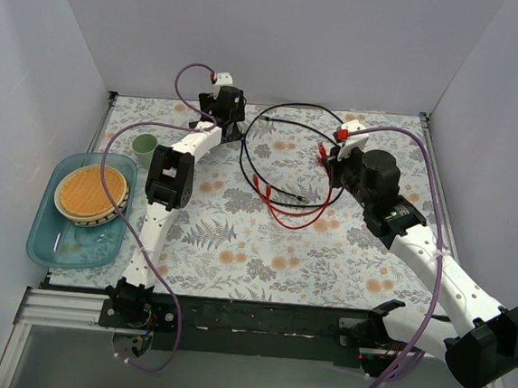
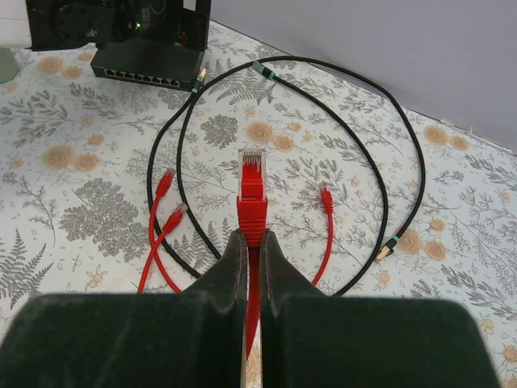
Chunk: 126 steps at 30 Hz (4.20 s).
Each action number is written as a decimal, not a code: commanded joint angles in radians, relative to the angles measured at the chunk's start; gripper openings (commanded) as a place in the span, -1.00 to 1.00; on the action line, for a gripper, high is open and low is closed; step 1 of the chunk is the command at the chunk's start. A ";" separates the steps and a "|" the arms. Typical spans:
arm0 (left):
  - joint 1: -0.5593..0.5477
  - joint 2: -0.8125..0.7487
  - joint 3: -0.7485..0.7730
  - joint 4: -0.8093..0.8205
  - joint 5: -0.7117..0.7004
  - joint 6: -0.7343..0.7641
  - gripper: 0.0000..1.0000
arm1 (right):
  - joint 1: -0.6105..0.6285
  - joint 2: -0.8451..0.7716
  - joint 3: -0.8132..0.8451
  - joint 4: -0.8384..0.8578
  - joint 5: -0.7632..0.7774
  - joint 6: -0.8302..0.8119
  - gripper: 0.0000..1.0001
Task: Insert the plug into the switch port
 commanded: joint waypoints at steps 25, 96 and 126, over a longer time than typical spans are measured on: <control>0.035 -0.131 -0.255 -0.443 0.243 -0.223 0.61 | -0.004 -0.046 0.017 -0.121 -0.170 0.099 -0.97; -0.102 -1.265 -1.341 -0.369 0.046 -0.522 0.66 | 0.594 0.569 0.051 0.050 -0.088 0.375 -0.97; -0.002 -1.191 -1.591 -0.165 0.406 -0.630 0.39 | 0.679 0.684 0.100 0.011 0.044 0.415 -0.97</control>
